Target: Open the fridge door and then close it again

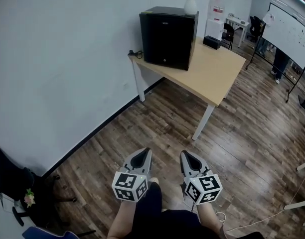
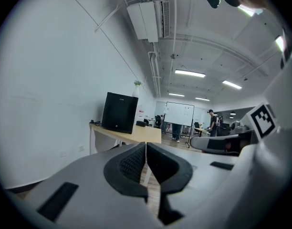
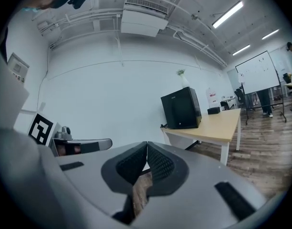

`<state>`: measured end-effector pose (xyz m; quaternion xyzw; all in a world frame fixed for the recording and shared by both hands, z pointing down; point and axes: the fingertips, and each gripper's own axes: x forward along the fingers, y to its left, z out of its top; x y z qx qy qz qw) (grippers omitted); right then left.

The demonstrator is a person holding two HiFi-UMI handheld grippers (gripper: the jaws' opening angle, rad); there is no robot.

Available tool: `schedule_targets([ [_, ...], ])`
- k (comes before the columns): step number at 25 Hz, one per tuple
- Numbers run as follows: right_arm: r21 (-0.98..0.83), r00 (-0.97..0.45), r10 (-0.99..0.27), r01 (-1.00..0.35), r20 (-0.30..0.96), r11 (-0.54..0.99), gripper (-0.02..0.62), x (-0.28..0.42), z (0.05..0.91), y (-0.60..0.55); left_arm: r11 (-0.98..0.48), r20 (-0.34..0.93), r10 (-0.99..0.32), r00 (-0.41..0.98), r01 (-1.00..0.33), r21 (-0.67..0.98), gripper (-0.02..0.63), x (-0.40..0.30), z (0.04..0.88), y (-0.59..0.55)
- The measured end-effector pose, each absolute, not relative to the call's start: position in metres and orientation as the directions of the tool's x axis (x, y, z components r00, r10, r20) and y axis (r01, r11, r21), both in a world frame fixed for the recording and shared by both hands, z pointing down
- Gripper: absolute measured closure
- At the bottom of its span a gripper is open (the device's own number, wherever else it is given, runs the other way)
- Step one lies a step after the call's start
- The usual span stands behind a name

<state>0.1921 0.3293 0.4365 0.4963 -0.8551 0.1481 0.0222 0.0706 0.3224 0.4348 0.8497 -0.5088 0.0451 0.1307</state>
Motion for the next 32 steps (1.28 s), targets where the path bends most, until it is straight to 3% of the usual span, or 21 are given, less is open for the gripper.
schedule_targets([
  [32, -0.240, -0.499, -0.836, -0.861, 0.228, 0.448, 0.604, 0.107, 0.451, 0.102, -0.471, 0.191, -0.845, 0.500, -0.864, 0.176, 0.597, -0.016, 0.434, 0.097],
])
